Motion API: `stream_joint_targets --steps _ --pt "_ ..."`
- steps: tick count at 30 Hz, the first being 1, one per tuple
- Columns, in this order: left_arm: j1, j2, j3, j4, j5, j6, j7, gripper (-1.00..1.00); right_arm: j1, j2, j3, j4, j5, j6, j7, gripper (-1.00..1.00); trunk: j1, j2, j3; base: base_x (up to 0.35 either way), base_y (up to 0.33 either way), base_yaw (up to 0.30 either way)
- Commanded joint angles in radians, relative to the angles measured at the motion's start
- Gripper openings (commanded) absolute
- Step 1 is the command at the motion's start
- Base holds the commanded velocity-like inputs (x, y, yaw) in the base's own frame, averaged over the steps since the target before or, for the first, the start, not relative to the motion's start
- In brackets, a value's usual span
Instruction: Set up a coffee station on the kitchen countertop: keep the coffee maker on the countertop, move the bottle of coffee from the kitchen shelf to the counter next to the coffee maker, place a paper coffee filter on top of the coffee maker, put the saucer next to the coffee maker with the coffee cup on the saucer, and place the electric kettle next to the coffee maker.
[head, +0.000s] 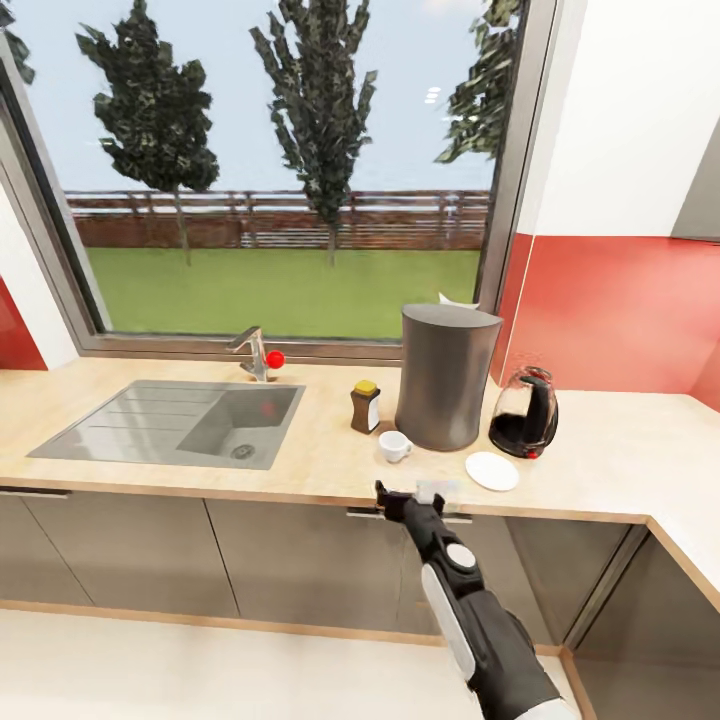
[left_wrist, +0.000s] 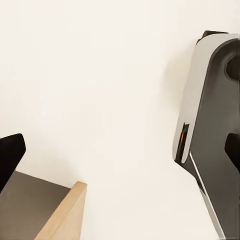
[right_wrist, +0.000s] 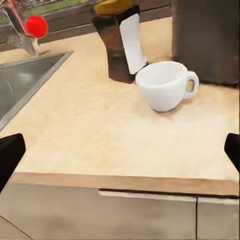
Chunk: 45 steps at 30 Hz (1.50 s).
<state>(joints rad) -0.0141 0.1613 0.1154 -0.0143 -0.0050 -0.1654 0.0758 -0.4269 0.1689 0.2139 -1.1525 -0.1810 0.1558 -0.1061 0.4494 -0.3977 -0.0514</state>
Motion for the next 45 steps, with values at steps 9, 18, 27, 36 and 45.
stream_joint_targets --steps 9,18,27,36,45 --pt "0.000 -0.001 0.008 0.003 -0.008 -0.003 -0.002 1.00 -0.241 0.006 0.001 -0.019 -0.020 0.282 -0.313 1.00 0.001 -0.002 -0.003 0.160 0.000 0.000" --pt "0.000 -0.002 0.009 0.004 -0.007 -0.003 -0.004 1.00 -0.246 0.006 0.004 0.125 -0.100 0.288 -0.328 1.00 0.001 -0.002 -0.003 0.271 0.187 0.000" --pt "0.000 -0.002 0.011 0.002 -0.007 -0.003 -0.002 1.00 -0.246 0.006 0.007 0.178 -0.162 0.288 -0.328 1.00 0.001 -0.002 -0.003 0.103 0.306 -0.092" --pt "0.000 -0.002 0.012 0.002 -0.007 -0.003 -0.003 1.00 -0.246 0.006 0.007 0.181 -0.162 0.288 -0.328 1.00 0.001 -0.002 -0.003 0.024 0.069 -0.281" --pt "0.000 -0.002 0.012 0.003 -0.007 -0.003 -0.004 1.00 -0.246 0.006 0.007 0.183 -0.161 0.288 -0.329 1.00 0.001 -0.002 -0.003 0.071 0.001 -0.282"
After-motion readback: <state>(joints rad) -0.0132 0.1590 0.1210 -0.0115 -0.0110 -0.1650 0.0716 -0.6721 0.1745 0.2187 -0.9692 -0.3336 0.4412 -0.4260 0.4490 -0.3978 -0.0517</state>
